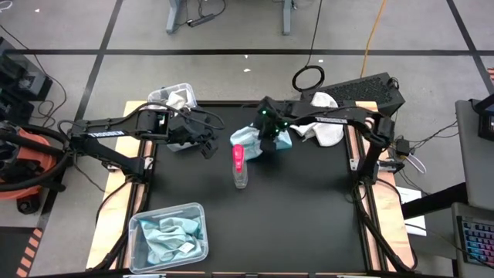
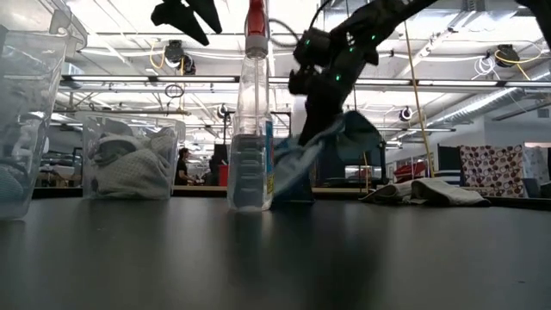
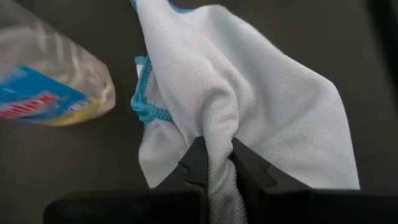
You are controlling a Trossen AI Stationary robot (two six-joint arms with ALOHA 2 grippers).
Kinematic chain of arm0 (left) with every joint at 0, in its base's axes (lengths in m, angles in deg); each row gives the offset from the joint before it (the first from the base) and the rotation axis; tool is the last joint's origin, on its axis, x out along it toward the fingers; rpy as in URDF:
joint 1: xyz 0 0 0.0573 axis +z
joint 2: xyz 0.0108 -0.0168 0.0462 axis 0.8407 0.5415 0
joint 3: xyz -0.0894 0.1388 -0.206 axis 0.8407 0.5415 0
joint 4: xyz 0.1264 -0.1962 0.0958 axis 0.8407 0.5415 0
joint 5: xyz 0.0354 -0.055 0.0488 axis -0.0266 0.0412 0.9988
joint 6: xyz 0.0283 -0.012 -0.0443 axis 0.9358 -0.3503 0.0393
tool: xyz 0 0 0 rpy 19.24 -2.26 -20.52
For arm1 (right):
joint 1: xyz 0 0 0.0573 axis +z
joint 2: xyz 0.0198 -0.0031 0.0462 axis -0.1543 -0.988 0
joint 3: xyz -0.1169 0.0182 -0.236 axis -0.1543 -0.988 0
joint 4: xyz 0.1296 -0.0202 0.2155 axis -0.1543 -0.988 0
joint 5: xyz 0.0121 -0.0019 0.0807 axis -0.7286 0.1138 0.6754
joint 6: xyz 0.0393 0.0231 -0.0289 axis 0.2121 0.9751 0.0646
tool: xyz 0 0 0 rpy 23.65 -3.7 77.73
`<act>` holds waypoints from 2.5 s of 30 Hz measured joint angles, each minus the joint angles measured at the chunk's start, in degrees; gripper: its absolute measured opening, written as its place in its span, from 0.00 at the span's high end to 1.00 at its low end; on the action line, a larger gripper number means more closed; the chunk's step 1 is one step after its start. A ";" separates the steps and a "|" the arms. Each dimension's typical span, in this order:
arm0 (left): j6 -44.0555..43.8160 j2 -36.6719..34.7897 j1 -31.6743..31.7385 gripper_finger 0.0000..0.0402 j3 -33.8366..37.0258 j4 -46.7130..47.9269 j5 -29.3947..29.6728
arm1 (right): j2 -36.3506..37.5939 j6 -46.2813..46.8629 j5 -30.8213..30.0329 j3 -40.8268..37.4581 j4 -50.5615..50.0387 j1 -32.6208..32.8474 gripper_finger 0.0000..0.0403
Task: Sort microfiber towel by color & place in baskets
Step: Put the blue towel into the bottom transparent bin
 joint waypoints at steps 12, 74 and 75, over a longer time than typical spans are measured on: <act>-0.07 0.00 0.02 0.41 0.00 -2.12 0.20 | 13.14 -3.28 4.62 0.09 -1.24 -0.32 0.94; -1.79 1.09 0.33 0.41 0.00 -9.02 3.26 | 29.01 -6.70 27.37 -0.02 -8.09 2.09 0.94; -0.90 1.07 0.33 0.41 0.00 -10.27 3.26 | 29.44 -6.49 27.38 -0.02 -8.03 2.38 0.94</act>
